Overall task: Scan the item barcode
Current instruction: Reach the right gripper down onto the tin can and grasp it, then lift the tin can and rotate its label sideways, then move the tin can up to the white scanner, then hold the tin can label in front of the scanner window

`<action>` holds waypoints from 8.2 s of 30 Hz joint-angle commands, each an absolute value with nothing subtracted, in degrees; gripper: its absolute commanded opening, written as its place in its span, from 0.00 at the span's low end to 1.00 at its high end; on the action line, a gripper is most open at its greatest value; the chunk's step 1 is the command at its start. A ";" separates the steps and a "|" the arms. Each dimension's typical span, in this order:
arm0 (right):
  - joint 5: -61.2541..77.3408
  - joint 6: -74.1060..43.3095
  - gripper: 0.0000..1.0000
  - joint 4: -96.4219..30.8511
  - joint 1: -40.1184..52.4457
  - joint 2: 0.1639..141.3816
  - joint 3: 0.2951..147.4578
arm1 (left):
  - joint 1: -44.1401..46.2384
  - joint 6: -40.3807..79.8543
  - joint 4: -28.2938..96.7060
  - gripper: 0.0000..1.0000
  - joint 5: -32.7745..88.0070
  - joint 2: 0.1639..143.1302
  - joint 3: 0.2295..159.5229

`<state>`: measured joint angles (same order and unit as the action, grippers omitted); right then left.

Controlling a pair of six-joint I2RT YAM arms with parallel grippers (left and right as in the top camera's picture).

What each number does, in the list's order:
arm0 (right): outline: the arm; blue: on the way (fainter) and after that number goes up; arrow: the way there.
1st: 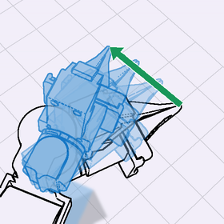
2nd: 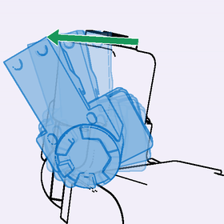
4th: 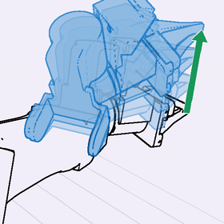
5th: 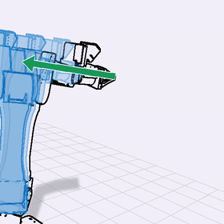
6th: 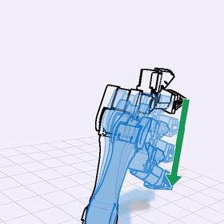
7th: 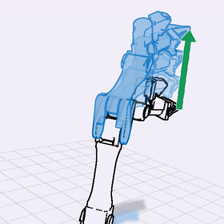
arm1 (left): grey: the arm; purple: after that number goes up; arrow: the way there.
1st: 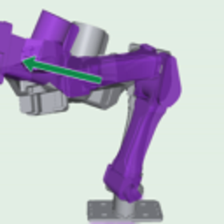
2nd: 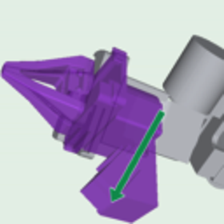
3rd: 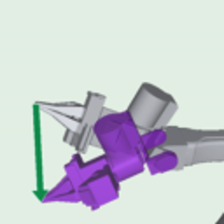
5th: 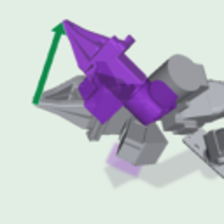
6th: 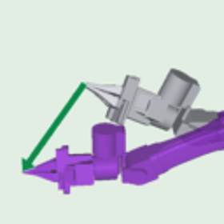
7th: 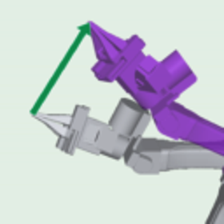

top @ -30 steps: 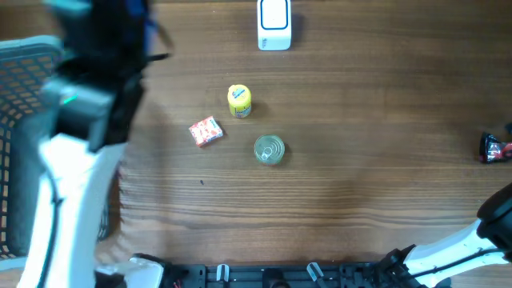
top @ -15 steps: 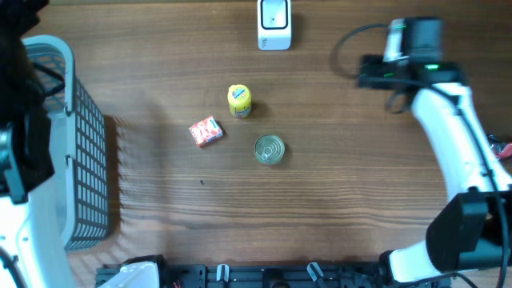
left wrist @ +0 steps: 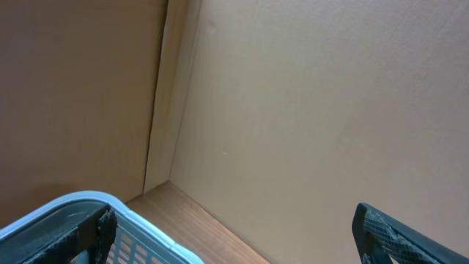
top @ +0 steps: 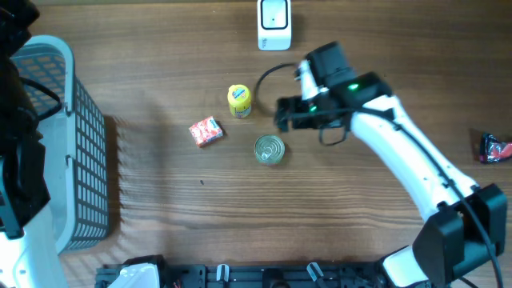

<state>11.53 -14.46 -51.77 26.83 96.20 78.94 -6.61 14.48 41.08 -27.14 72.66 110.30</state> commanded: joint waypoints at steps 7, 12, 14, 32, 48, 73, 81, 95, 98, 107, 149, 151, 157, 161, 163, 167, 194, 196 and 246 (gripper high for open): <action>6.76 8.47 1.00 -46.92 35.77 108.64 78.08 | -6.98 15.49 41.47 1.00 -26.44 69.67 110.54; 7.09 9.04 1.00 -45.65 35.86 112.66 78.08 | -6.98 15.49 41.87 1.00 -26.46 68.95 110.50; 7.07 9.02 1.00 -45.98 35.83 113.06 78.08 | -6.98 15.49 41.87 1.00 -26.46 69.12 110.32; -0.75 5.56 0.85 -45.84 35.83 116.81 77.89 | -6.98 15.51 40.56 1.00 -26.46 69.10 108.64; -8.60 -44.69 0.71 -46.15 34.79 116.79 77.89 | -6.98 21.58 45.50 1.00 -26.44 69.19 108.64; 4.12 -79.55 1.00 -55.07 27.57 113.27 78.91 | -6.98 27.51 50.72 1.00 -26.00 70.35 108.64; -0.12 -37.63 1.00 -55.86 27.55 104.44 78.91 | -6.98 27.53 51.31 1.00 -26.00 72.03 108.64; -1.69 3.14 1.00 -52.90 27.55 107.39 78.63 | -6.98 30.94 53.91 1.00 -26.00 71.96 108.64; 1.43 4.47 1.00 -53.63 27.57 108.73 78.17 | -6.98 30.92 53.91 1.00 -26.00 71.96 108.64; 1.37 7.86 1.00 -52.40 27.57 113.47 77.30 | -6.98 30.94 54.28 1.00 -26.02 71.96 108.64; 61.06 -27.46 0.63 -61.41 27.44 119.04 77.41 | -6.98 35.46 70.46 1.00 -24.73 80.90 108.53; 61.19 -29.28 0.63 -62.11 27.44 119.04 77.38 | -6.98 35.46 70.57 1.00 -24.73 80.90 108.53; 61.58 -30.17 0.63 -63.11 27.44 119.04 77.41 | -6.98 35.46 70.61 1.00 -24.73 80.90 108.53; 61.58 -30.11 0.63 -63.70 27.44 119.04 77.41 | -6.98 35.46 70.59 1.00 -24.71 80.90 108.53; 61.34 -28.80 0.63 -63.20 27.44 119.04 77.41 | -6.98 35.44 70.61 1.00 -24.73 80.90 108.53; 54.57 -24.05 0.47 -58.96 27.22 119.04 77.41 | -6.98 35.42 70.85 1.00 -24.73 80.90 108.53; 14.68 -19.66 0.52 -4.25 14.28 119.04 79.50 | -6.98 35.18 73.78 1.00 -33.39 80.90 108.53; 12.32 -17.76 0.53 1.21 14.28 119.04 79.50 | -6.98 35.18 74.65 1.00 -34.22 80.90 108.53; -2.68 10.31 0.56 41.89 22.09 144.97 100.55 | -6.98 35.22 81.73 1.00 -36.38 80.90 108.53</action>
<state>-1.56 8.32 40.97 22.33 144.14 98.19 -6.61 34.68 81.45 -34.87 81.10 108.79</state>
